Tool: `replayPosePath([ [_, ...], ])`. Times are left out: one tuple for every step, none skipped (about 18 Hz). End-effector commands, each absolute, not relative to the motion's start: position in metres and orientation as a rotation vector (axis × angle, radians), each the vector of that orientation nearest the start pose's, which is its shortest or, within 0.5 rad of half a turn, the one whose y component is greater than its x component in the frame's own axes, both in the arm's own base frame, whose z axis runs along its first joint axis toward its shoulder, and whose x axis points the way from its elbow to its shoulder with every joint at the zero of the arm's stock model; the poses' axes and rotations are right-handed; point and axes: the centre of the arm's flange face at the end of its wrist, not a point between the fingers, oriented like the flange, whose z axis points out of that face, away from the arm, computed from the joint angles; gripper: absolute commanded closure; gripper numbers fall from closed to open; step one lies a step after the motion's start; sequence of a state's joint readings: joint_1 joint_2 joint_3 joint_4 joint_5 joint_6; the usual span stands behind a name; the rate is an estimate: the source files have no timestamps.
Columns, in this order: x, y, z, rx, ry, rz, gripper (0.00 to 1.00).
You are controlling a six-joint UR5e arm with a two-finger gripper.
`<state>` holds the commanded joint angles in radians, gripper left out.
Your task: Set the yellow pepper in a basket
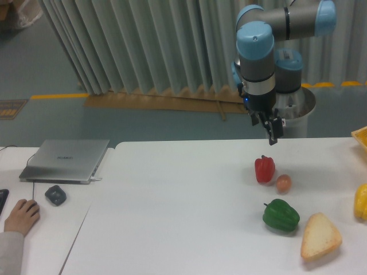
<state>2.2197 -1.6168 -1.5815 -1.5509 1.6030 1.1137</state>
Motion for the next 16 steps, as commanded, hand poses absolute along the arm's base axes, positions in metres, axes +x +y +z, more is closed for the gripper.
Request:
replayPosePath([
  [-0.202,0.482,0.461,-3.104,0.738,-0.014,0.00],
  [-0.202,0.482,0.462,-3.102,0.738,-0.014,0.00],
  [-0.202,0.483,0.463,-3.095,0.738,-0.017,0.00],
  [-0.202,0.484,0.463,-3.082,0.730,-0.030,0.00],
  [-0.207,0.487,0.467,-3.036,0.687,-0.013,0.00],
  [-0.209,0.486,0.465,-3.010,0.668,0.009,0.00],
  [-0.207,0.483,0.462,-3.000,0.654,0.032,0.00],
  [-0.208,0.483,0.462,-2.997,0.635,0.044,0.00],
  [-0.209,0.483,0.463,-3.001,0.616,0.057,0.00],
  [-0.210,0.483,0.463,-3.006,0.617,0.055,0.00],
  [-0.211,0.481,0.462,-3.011,0.615,0.051,0.00],
  [-0.211,0.481,0.461,-3.013,0.627,0.054,0.00],
  [-0.212,0.481,0.461,-3.015,0.627,0.056,0.00],
  [-0.212,0.481,0.461,-3.015,0.627,0.056,0.00],
  [-0.211,0.481,0.460,-3.017,0.628,0.056,0.00],
  [-0.212,0.480,0.460,-3.023,0.626,0.060,0.00],
])
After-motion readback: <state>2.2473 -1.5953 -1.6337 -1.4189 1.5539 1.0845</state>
